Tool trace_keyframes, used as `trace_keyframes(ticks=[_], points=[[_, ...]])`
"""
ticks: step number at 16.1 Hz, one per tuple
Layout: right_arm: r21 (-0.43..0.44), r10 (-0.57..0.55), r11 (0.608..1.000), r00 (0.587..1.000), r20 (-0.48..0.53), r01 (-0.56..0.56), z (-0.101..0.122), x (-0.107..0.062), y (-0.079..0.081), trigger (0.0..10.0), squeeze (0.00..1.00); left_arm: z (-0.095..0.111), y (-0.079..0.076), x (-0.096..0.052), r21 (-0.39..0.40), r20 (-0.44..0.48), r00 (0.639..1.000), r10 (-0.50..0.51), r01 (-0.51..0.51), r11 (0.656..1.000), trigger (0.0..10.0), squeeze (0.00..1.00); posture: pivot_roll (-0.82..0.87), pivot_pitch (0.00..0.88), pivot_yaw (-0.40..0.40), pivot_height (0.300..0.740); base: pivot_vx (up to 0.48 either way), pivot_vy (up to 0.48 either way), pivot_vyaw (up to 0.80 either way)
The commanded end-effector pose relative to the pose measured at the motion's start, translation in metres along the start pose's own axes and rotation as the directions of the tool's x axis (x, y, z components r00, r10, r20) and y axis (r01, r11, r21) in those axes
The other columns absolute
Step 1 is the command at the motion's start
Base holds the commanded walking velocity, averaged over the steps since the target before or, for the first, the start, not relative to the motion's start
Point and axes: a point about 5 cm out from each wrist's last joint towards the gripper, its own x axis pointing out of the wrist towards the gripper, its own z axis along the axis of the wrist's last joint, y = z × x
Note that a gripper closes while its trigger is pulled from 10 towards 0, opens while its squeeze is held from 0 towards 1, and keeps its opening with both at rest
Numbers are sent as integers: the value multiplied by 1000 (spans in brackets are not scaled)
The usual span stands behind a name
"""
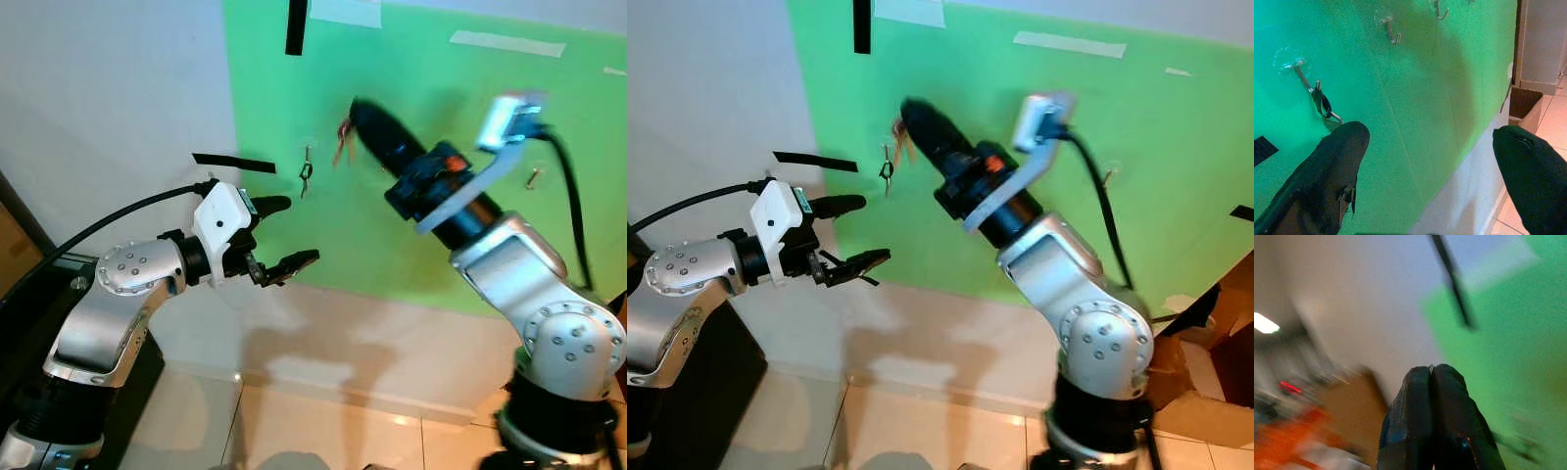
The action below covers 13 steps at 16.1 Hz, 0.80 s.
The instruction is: Hang keys on a hook
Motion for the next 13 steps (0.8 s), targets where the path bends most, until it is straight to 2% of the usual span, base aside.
trace_keyframes(ticks=[1, 3, 4, 6, 8, 13], points=[[-61, -44, 997, 999, -12, 43, -1, 2, -3, 10000, 0, 1, -4, 1, 3, 0, 1000, -23, 23, 1000, 10000, 0, -20, 0, -54, 740, 0, 0, 0], [-65, -26, 998, 1000, -5, 26, 1, 3, -1, 10000, 0, 1, -5, 0, 3, 0, 1000, -24, 24, 1000, 10000, 0, -19, 0, -57, 740, 0, 0, 0], [-102, -27, 994, 1000, -11, 26, 4, 3, 0, 10000, 0, 1, -5, 0, 2, 0, 1000, -23, 23, 1000, 10000, 0, -17, 0, -62, 740, 0, 0, 0], [-202, -58, 978, 997, -43, 48, 8, 4, 0, 10000, 0, 0, -5, -1, 1, -1, 1000, -21, 21, 1000, 10000, 0, -16, 0, -63, 740, 0, 0, 0], [-409, -74, 912, 992, -103, 25, 16, 11, 8, 10000, 0, 1, -5, -1, 1, -1, 1000, -17, 17, 1000, 10000, 0, -15, 0, -68, 740, 0, 0, 0], [-488, -71, 873, 991, -117, 5, 24, 16, 16, 10000, 0, 1, -4, -2, -2, -5, 1000, -15, 15, 1000, 10000, 0, -17, 0, -66, 740, 0, 0, 0]])
